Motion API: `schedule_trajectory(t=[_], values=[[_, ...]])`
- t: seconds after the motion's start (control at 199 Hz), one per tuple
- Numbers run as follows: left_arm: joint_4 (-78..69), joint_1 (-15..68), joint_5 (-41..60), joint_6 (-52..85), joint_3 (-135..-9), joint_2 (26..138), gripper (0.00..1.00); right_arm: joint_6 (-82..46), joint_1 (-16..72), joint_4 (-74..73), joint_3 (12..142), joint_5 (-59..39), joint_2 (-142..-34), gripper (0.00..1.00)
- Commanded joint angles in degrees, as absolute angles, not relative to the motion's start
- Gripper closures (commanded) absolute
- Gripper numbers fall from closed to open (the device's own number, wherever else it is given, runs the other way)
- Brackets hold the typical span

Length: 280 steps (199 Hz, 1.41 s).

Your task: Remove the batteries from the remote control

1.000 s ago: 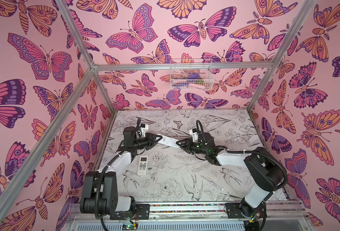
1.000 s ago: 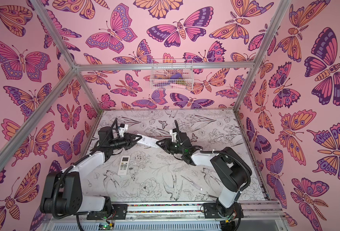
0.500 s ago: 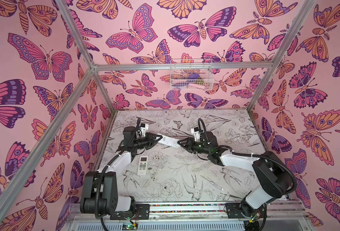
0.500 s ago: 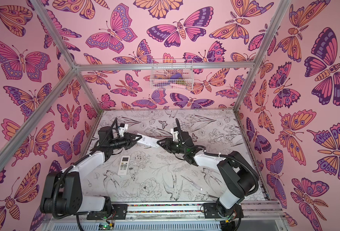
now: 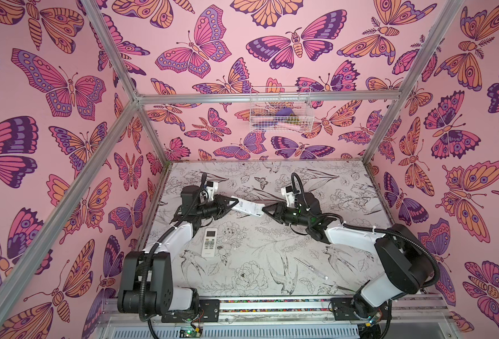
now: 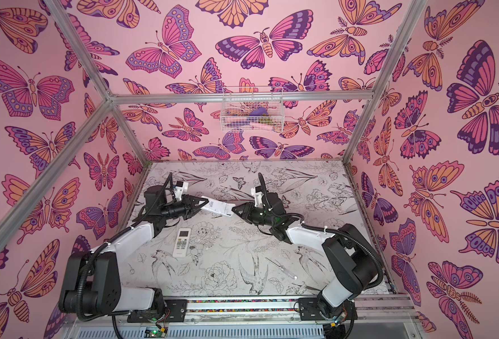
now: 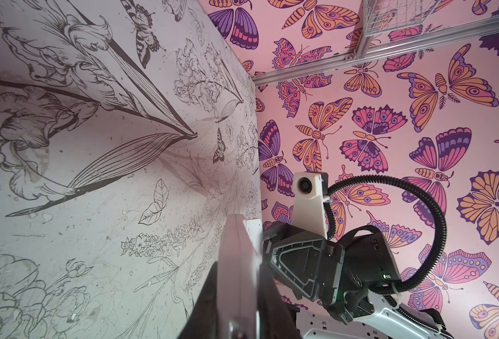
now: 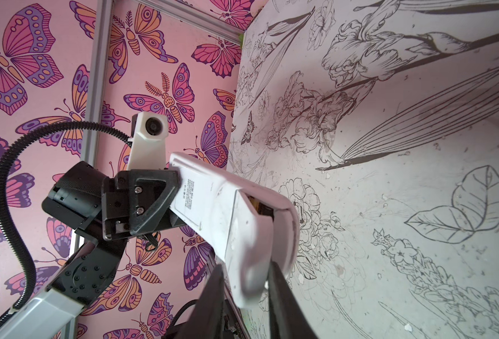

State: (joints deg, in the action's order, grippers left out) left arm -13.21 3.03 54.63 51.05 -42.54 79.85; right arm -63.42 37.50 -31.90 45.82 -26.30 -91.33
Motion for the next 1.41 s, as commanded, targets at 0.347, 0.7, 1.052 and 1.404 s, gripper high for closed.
schedule_trajectory(t=[0.347, 0.7, 1.052, 1.404], values=[[-13.2, 3.4, 55.5, 50.1, -43.3, 79.6, 1.0, -65.6, 37.3, -36.2, 47.8, -27.2, -91.6, 0.76], [-13.1, 3.4, 55.6, 49.3, -43.5, 79.9, 1.0, -67.3, 37.2, -39.6, 49.4, -29.6, -93.0, 0.77], [-12.5, 3.4, 55.0, 49.3, -43.9, 80.2, 1.0, -65.5, 36.5, -37.4, 49.6, -28.8, -90.5, 0.87], [-12.5, 3.4, 55.9, 48.6, -44.0, 79.7, 1.0, -65.9, 34.3, -36.6, 48.8, -29.3, -86.9, 0.92]])
